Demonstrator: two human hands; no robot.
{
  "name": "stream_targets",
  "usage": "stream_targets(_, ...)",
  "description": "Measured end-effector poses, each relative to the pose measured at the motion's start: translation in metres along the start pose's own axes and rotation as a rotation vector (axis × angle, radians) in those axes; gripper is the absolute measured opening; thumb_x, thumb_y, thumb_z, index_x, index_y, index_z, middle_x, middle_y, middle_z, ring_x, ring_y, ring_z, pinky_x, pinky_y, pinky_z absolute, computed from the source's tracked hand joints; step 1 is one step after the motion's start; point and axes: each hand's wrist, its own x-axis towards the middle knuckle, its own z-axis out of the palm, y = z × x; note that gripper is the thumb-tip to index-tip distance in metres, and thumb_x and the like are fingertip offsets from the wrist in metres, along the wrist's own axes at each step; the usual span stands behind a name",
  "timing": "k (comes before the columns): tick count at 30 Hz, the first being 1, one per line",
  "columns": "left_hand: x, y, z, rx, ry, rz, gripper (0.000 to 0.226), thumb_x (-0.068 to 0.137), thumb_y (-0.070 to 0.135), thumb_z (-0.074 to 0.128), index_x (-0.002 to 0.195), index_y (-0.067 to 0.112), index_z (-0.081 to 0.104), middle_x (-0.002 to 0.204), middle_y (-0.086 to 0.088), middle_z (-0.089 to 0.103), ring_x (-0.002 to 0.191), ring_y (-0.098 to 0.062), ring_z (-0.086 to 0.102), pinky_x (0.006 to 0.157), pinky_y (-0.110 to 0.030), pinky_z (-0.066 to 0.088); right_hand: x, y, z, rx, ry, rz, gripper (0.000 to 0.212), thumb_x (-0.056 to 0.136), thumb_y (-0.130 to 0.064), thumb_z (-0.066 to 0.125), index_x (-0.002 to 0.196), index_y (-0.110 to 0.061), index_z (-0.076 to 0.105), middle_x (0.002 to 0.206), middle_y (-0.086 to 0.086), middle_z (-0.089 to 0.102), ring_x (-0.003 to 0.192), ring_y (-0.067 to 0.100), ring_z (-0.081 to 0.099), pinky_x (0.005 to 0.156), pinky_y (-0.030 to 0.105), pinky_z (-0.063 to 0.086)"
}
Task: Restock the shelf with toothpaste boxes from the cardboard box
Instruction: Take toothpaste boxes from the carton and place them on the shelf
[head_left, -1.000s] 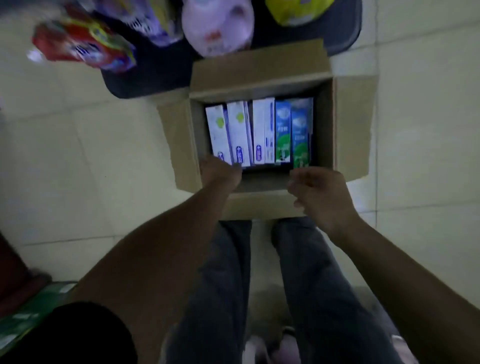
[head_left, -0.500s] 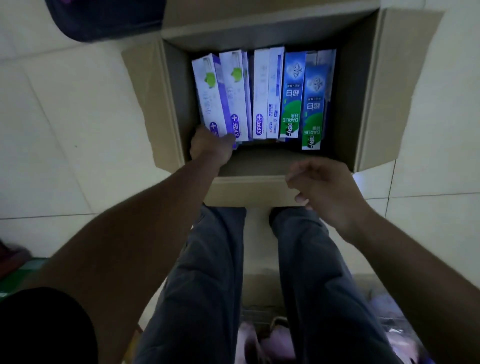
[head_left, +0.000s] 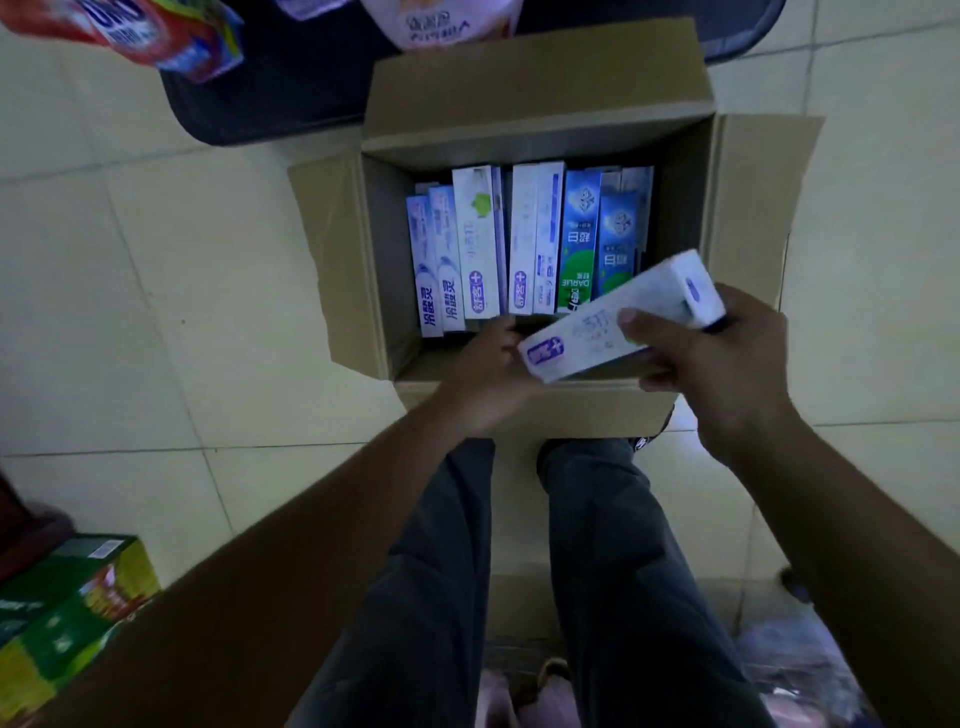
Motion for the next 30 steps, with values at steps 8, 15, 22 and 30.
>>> stream_targets(8,0.107,-0.009,0.007,-1.110,0.289,-0.526,0.058,0.099,0.038,0.058,0.150,0.012,0.043,0.149,-0.015,0.048,0.138,-0.031,0.048,0.119,-0.047,0.036,-0.002,0.029,-0.024,0.066,0.060,-0.083,0.019,0.081,-0.016,0.083,0.098,-0.018,0.072,0.094,0.006,0.078,0.080,0.027,0.076,0.060,0.036,0.061)
stream_targets(15,0.106,-0.009,0.014,-1.272,0.446,-0.499,0.044,0.097,0.043,0.065,0.125,0.010,0.064,0.122,-0.015,0.071,0.115,-0.032,0.068,0.107,-0.049,0.051,0.001,0.033,-0.017,0.115,0.045,-0.054,0.020,0.086,-0.018,0.078,0.102,-0.009,0.071,0.096,0.014,0.077,0.085,0.040,0.074,0.068,0.046,0.061)
stream_targets(22,0.054,0.015,-0.025,-1.105,0.676,-0.359,0.025,0.086,0.034,0.082,0.097,0.016,0.069,0.087,-0.001,0.073,0.067,-0.012,0.067,0.051,-0.022,0.051,-0.019,-0.004,-0.019,0.170,0.038,-0.086,0.024,0.087,-0.020,0.078,0.103,-0.004,0.071,0.096,0.015,0.077,0.088,0.039,0.074,0.076,0.045,0.062)
stream_targets(30,-0.140,0.104,-0.100,-0.364,0.803,0.374,0.027,0.064,0.022,0.083,0.081,0.042,0.075,0.076,0.019,0.072,0.071,0.004,0.062,0.070,-0.023,0.052,-0.108,-0.134,-0.035,0.216,-0.021,-0.275,0.009,0.080,-0.018,0.081,0.086,-0.014,0.077,0.082,0.006,0.074,0.075,0.019,0.068,0.055,0.028,0.053)
